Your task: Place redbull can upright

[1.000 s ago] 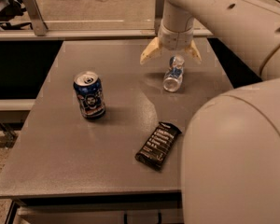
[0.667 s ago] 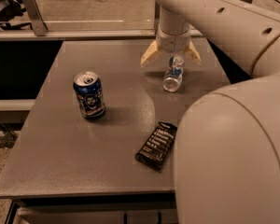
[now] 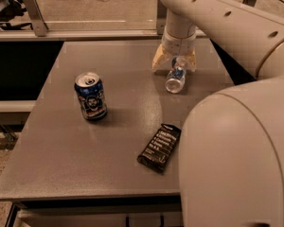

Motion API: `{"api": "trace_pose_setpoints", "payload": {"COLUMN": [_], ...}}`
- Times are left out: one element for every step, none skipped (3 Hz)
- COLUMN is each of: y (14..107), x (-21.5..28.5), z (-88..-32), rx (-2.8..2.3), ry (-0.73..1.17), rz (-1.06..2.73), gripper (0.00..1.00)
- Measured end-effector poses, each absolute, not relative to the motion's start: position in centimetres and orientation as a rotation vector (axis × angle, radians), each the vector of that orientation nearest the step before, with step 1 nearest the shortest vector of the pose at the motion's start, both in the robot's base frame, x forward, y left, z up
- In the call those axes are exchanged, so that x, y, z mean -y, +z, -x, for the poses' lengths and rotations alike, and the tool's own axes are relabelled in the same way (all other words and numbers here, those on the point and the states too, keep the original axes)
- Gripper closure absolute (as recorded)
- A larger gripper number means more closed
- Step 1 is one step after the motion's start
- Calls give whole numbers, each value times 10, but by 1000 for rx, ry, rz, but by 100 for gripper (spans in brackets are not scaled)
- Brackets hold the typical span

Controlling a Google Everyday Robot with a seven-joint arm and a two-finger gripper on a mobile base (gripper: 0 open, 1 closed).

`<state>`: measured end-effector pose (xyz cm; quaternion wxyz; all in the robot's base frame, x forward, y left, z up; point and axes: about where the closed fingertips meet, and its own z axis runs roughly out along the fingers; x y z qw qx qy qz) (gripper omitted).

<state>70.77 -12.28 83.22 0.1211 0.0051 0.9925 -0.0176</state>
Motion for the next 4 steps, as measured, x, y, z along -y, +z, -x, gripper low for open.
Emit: {"api": "trace_pose_setpoints", "payload": {"y": [832, 842, 867, 895], "x": [123, 112, 93, 76], "z": [-709, -701, -678, -653], "rx": [-2895, -2886, -2833, -2716], "ry": [4, 106, 294, 542], "rz": [11, 132, 366, 585], "gripper": [50, 72, 96, 100]}}
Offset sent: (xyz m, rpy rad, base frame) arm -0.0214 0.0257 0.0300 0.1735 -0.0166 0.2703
